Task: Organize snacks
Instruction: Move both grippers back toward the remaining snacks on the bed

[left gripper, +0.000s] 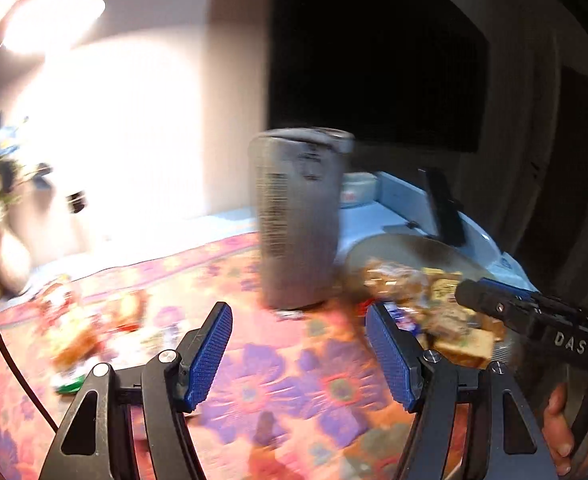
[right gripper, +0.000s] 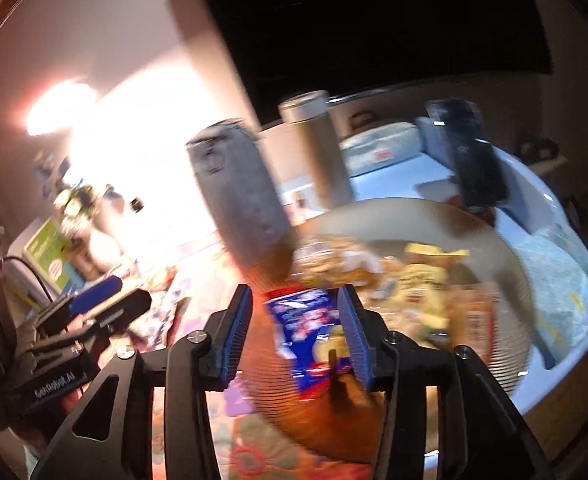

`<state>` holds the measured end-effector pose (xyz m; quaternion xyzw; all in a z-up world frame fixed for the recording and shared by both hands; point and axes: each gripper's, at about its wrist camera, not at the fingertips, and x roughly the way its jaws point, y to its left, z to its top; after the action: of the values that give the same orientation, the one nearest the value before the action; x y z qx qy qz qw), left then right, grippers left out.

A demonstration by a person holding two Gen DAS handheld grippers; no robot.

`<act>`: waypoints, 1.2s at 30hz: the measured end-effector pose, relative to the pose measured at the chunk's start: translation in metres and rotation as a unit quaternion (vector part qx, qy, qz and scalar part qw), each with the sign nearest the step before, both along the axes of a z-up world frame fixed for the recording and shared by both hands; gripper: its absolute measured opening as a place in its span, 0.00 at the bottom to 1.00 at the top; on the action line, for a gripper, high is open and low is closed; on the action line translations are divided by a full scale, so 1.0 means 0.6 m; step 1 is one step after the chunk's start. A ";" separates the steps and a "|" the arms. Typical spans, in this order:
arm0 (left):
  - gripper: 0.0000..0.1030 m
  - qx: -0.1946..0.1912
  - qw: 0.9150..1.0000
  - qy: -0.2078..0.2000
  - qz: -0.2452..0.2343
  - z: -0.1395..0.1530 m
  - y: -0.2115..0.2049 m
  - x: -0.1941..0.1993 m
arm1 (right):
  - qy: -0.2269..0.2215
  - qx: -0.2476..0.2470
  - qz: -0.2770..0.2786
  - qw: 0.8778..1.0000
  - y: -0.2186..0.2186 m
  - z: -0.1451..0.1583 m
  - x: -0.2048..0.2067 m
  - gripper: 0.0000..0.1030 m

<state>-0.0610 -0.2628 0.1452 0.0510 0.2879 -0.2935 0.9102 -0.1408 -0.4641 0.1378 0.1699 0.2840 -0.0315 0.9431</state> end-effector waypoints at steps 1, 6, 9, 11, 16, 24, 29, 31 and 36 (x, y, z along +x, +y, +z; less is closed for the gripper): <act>0.65 -0.002 1.000 -0.001 0.013 0.001 0.025 0.004 | 0.000 -0.004 0.012 1.000 0.019 0.001 0.007 0.51; 0.65 -0.016 0.995 -0.011 0.096 0.006 0.162 0.018 | 0.007 -0.028 0.074 0.997 0.121 -0.002 0.046 0.53; 0.65 -0.041 0.988 0.000 0.147 -0.002 0.255 0.033 | 0.013 -0.041 0.108 0.993 0.181 -0.015 0.071 0.61; 0.65 -0.050 0.982 0.006 0.182 -0.013 0.306 0.044 | 0.013 -0.045 0.129 0.990 0.216 -0.027 0.087 0.75; 0.65 -0.052 0.963 0.038 0.261 -0.079 0.409 0.081 | 0.013 -0.071 0.168 0.983 0.286 -0.065 0.121 0.78; 0.65 -0.042 0.945 0.090 0.311 -0.187 0.475 0.123 | 0.055 -0.080 0.178 0.979 0.315 -0.139 0.186 0.78; 0.65 -0.041 0.944 0.110 0.310 -0.208 0.473 0.135 | 0.094 -0.073 0.176 0.977 0.311 -0.168 0.209 0.78; 0.66 -0.028 0.945 0.106 0.308 -0.208 0.465 0.133 | 0.110 -0.067 0.170 0.977 0.306 -0.176 0.218 0.78; 0.71 -0.001 0.949 0.090 0.304 -0.205 0.447 0.125 | 0.119 -0.035 0.167 0.978 0.288 -0.182 0.223 0.78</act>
<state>0.0143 0.0052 0.0223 -0.0660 0.3700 -0.0069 0.9267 -0.0073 -0.2913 0.0288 0.0825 0.4168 0.0964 0.9001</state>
